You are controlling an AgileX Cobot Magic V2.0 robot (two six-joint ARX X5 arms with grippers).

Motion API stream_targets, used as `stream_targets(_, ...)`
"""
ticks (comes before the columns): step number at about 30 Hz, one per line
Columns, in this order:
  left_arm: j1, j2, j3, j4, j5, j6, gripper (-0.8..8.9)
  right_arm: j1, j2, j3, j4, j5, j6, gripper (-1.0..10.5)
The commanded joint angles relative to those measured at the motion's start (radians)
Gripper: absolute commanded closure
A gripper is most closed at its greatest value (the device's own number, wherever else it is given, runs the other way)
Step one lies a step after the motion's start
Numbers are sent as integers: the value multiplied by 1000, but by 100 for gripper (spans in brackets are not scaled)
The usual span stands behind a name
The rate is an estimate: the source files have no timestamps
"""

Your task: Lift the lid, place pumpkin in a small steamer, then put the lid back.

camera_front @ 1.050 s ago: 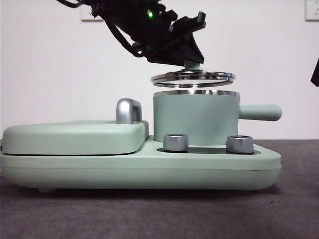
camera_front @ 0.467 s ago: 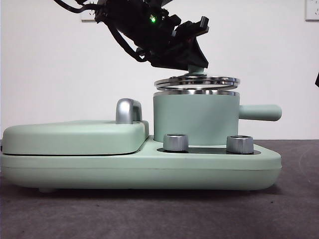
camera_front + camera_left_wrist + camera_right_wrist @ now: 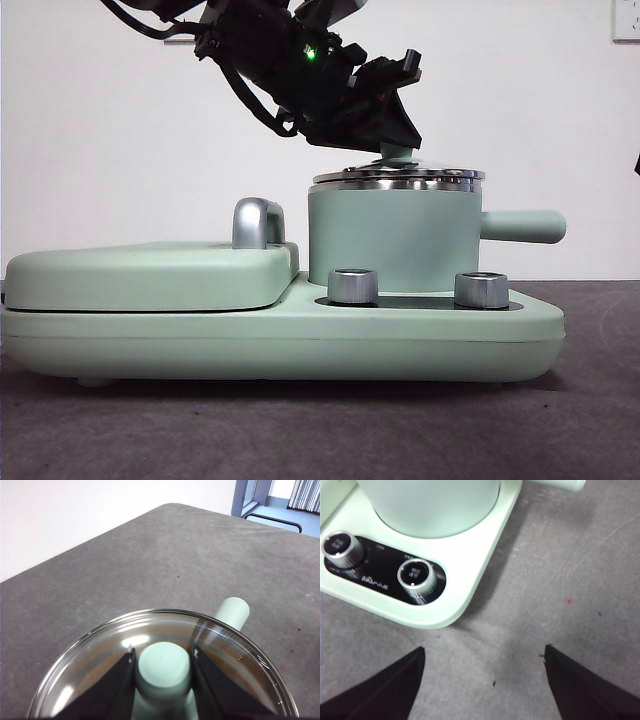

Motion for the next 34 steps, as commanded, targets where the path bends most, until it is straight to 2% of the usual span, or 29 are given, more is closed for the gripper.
stream_targets(1, -10, 24, 31, 21, 6, -1, 798, 8, 5, 1, 4, 5, 3, 579)
stream_targets(5, -10, 21, 31, -24, 1, -1, 798, 8, 5, 1, 4, 5, 3, 579)
stream_targets(34, -11, -41, 32, -35, -23, 3, 798, 8, 5, 1, 3, 24, 3, 579)
